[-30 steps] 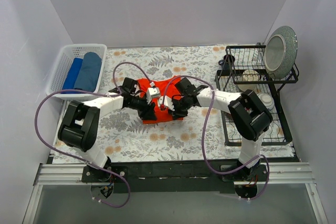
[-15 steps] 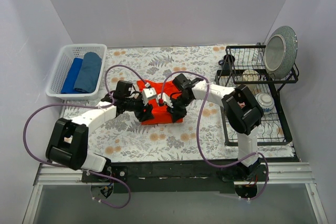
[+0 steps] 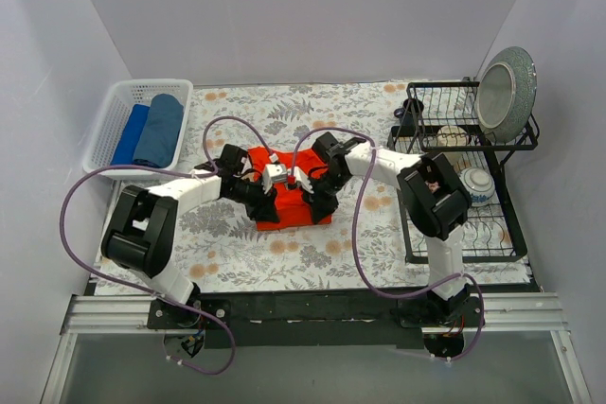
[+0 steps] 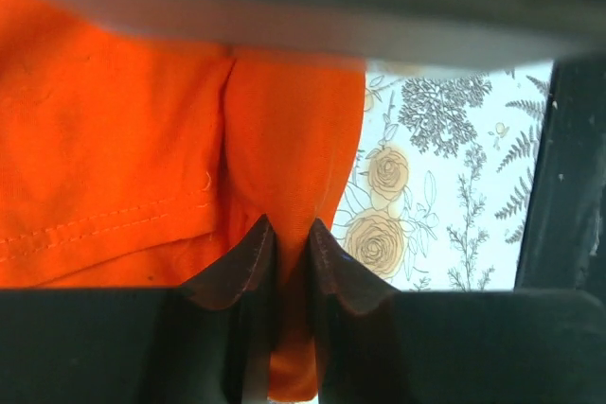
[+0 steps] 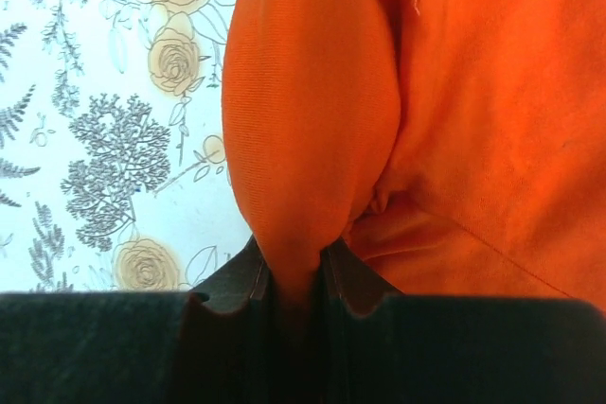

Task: Roll the t-shirts
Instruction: Roll the T-shirt to the center of the board.

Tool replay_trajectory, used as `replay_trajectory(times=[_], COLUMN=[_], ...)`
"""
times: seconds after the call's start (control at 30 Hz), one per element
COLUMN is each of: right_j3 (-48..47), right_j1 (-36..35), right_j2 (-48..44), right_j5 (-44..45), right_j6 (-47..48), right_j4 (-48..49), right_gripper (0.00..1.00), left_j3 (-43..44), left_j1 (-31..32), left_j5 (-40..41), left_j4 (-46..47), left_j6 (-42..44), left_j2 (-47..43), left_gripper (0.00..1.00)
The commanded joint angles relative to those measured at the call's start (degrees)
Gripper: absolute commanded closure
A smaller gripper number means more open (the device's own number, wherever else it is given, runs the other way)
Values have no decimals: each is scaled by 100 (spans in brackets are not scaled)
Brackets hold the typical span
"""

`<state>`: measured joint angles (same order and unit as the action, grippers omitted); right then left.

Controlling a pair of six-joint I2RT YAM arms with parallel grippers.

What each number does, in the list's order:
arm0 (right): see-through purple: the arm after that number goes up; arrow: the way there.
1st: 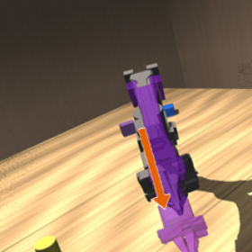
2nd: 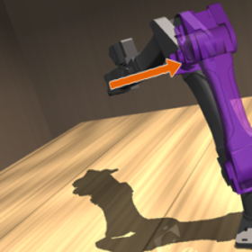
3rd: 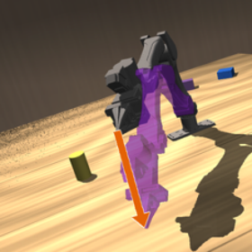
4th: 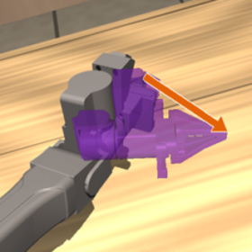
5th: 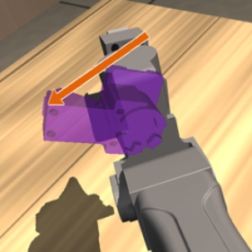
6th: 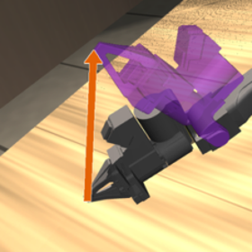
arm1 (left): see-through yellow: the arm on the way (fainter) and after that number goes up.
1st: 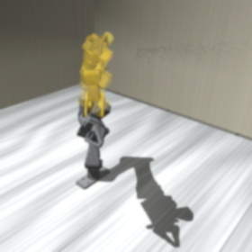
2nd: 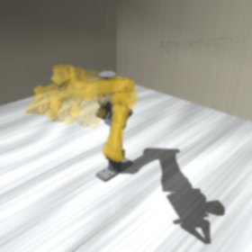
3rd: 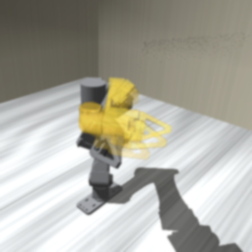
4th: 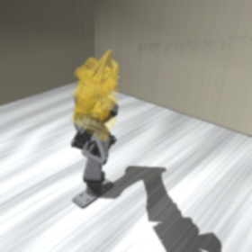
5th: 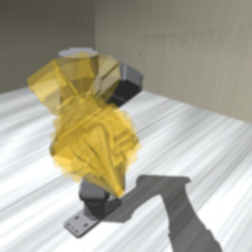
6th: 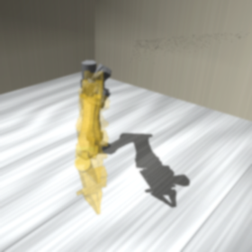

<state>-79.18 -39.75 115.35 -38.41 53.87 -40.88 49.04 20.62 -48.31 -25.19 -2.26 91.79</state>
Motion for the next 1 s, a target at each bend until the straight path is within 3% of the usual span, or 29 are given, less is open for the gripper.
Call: replay_trajectory(times=[0.0,0.07,0.17,0.33,0.5,0.6,0.63,0.67,0.8,0.97], right_j3=[-176,-299,-449,-572,-1336,-1662,-1758,-1933,-2364,-2357], right_j1=[2,11,20,116,230,283,292,301,476,538], right_j2=[470,576,796,1112,1832,2175,2254,2429,2913,3256], right_j5=[1,-174,-342,-448,-597,-623,-667,-676,-878,-975], right_j6=[35,185,405,572,660,546,520,415,47,-16], right_j4=[-1140,-1709,-2343,-2810,-3372,-3400,-3400,-3400,-3400,-3391], right_gripper=[99,99,99,99,99,99,99,99,99,99], left_j3=[457,755,967,1169,1179,1117,1091,1073,968,478], left_j1=[3,3,-32,-76,-137,-199,-225,-251,-252,133], left_j5=[-476,-564,-635,-338,-170,41,155,382,630,920], left_j4=[-968,-1531,-1945,-1937,-1893,-1666,-1534,-1385,-570,-118], left_j6=[426,586,648,798,973,921,703,588,333,314], left_j2=[172,348,515,770,1130,1149,1070,965,-227,-1328], left_gripper=[92,100,100,100,100,85,72,68,55,48])
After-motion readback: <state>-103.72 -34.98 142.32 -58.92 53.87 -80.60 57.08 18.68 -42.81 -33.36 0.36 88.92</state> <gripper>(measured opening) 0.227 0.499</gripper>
